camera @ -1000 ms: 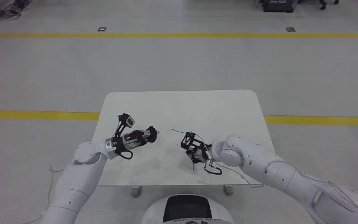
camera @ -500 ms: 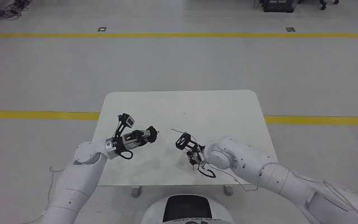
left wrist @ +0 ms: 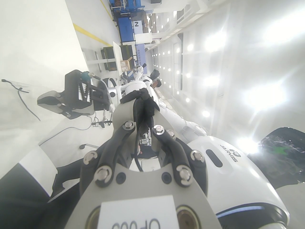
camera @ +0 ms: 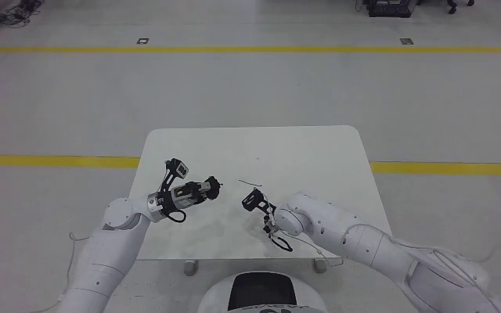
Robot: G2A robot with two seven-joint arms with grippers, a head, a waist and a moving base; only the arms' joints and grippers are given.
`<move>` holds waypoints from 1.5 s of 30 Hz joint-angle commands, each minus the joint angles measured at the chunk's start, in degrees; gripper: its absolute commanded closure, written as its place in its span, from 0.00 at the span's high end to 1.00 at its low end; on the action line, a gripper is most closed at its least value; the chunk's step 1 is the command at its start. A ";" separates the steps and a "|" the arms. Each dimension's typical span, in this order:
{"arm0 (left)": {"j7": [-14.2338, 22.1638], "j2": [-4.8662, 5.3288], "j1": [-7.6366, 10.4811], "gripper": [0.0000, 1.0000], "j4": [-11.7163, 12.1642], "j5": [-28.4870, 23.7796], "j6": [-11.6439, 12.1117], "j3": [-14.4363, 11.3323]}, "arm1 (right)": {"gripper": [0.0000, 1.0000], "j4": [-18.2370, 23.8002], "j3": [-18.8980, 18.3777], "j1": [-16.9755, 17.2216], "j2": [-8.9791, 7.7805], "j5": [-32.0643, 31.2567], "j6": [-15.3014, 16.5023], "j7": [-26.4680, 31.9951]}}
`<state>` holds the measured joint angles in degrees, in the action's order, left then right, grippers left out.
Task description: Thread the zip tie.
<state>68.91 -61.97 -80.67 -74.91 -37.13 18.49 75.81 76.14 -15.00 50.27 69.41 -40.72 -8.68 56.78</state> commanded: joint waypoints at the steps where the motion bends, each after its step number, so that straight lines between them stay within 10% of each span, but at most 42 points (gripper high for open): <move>1: 0.00 0.00 0.00 0.00 0.00 0.00 0.00 0.00 | 0.00 -1.27 0.24 -0.17 0.89 -0.28 -0.80 0.79; 13: 0.00 0.00 0.00 0.00 0.00 0.00 0.00 0.00 | 0.21 -5.81 0.58 -0.60 4.83 -3.59 -3.94 3.22; 45: 0.00 0.00 0.00 0.00 0.00 0.00 0.00 0.00 | 0.11 -7.71 -4.09 2.11 7.61 -12.73 -3.61 2.25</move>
<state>68.91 -61.97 -80.67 -74.91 -37.13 18.49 75.81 68.47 -18.96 52.34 76.95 -53.29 -12.48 58.94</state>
